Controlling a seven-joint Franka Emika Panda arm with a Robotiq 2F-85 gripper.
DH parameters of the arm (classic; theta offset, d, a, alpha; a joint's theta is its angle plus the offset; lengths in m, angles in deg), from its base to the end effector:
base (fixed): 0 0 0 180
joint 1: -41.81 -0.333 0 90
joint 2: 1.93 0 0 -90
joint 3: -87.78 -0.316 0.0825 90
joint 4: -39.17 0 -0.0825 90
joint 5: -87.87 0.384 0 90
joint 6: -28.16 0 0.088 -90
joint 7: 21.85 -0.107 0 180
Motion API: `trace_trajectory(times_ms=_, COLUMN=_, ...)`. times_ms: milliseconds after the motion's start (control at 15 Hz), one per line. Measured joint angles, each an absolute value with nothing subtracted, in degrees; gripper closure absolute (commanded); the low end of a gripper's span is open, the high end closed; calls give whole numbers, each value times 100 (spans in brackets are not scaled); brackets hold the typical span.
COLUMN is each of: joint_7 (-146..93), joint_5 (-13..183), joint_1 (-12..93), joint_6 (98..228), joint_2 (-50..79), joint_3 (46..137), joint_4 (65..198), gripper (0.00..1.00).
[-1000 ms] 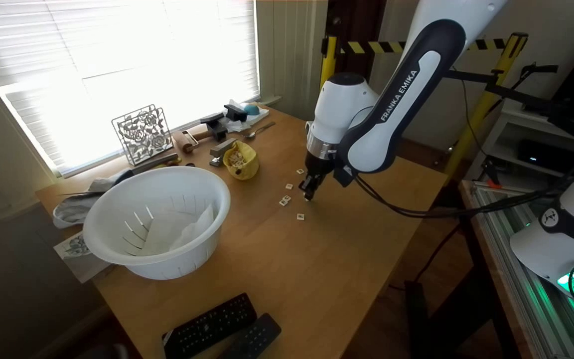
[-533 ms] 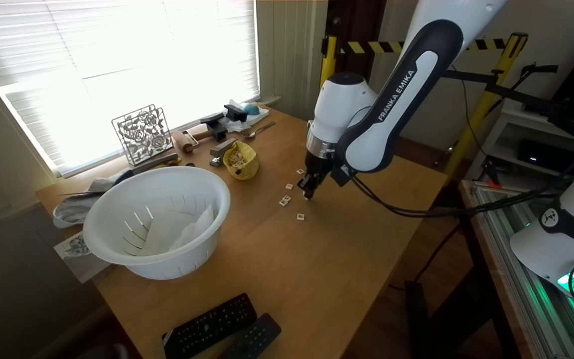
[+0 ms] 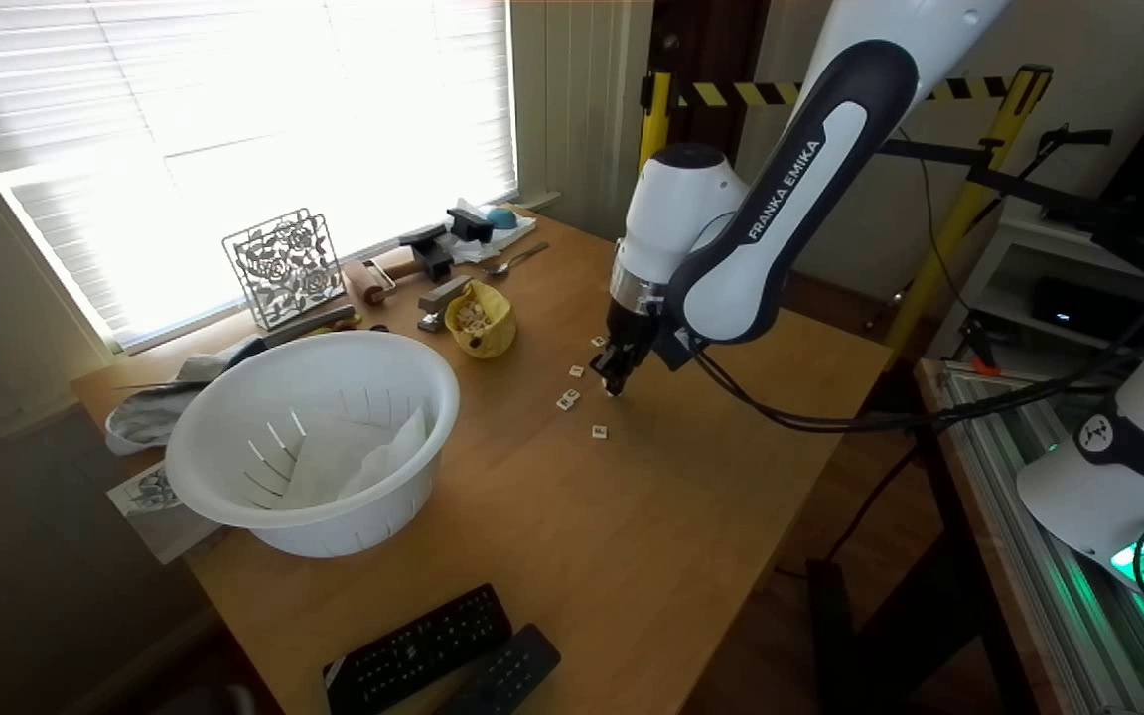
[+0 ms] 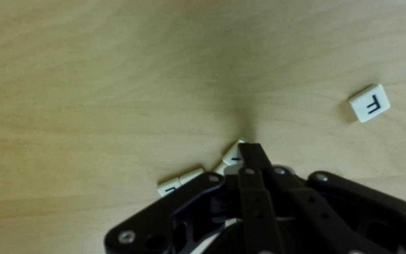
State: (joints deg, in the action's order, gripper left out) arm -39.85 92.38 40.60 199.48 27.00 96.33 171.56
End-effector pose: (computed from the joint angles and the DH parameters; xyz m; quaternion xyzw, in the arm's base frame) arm 0.5268 -0.0773 0.1455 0.9653 -0.2435 0.0930 0.0170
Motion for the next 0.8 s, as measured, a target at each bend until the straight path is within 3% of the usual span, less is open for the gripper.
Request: trace_trajectory(times_ms=800, joint_7=-3843, joint_5=9238, joint_1=4057, joint_6=19940, joint_2=2694, joint_3=9634, joint_4=17156, gripper=100)
